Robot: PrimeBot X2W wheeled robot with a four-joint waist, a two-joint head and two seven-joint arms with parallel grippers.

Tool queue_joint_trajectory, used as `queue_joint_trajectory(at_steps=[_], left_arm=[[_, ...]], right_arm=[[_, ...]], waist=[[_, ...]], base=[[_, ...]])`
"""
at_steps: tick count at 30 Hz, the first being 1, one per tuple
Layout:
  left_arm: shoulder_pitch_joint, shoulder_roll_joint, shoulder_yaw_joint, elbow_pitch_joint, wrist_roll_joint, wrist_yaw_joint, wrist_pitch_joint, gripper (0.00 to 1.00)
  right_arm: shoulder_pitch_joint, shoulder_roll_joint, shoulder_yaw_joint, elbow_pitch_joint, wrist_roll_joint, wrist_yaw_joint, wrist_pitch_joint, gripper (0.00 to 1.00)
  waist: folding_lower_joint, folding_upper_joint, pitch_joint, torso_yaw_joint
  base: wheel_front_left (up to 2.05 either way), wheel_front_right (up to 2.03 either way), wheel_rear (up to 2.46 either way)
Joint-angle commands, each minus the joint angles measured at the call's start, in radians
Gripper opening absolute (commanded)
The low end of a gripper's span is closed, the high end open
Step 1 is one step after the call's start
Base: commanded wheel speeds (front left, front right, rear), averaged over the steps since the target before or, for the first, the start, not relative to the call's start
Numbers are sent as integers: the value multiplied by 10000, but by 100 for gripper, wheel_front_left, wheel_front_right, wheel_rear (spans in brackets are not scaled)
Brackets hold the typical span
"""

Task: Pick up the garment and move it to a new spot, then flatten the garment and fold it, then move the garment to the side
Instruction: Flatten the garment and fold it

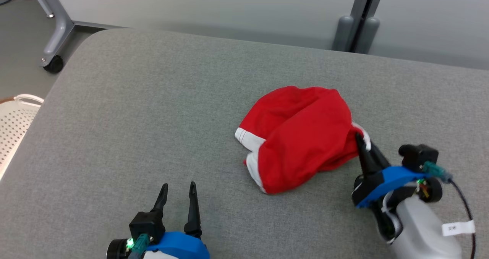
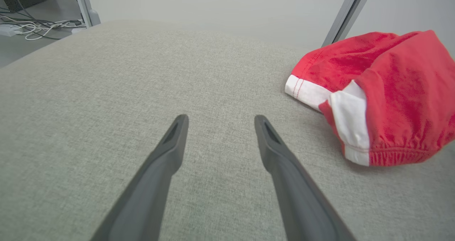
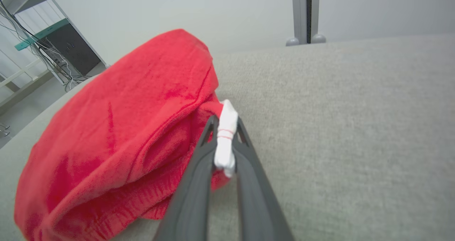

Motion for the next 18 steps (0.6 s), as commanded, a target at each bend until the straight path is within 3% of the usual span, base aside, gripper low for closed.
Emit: queue_joint_trajectory(at_steps=[1, 10, 18], left_arm=[[-106, -15, -16, -61, -28, -4, -45, 100], [-116, -9, -278, 155, -269, -107, -45, 100], [132, -9, -402, 353, -380, -142, -45, 100]], right_arm=[[-317, -163, -113, -249, -108, 1, -1, 0], [-2539, -1340, 319, -2058, -1510, 1, -13, 0], [-4736, -1188, 1944, -2868, -2489, 1, -13, 0]], waist=[[0, -1, -73, -108], [0, -1, -621, -361], [0, -1, -1085, 14]], base=[[0, 0, 0], [0, 0, 0], [0, 0, 0]])
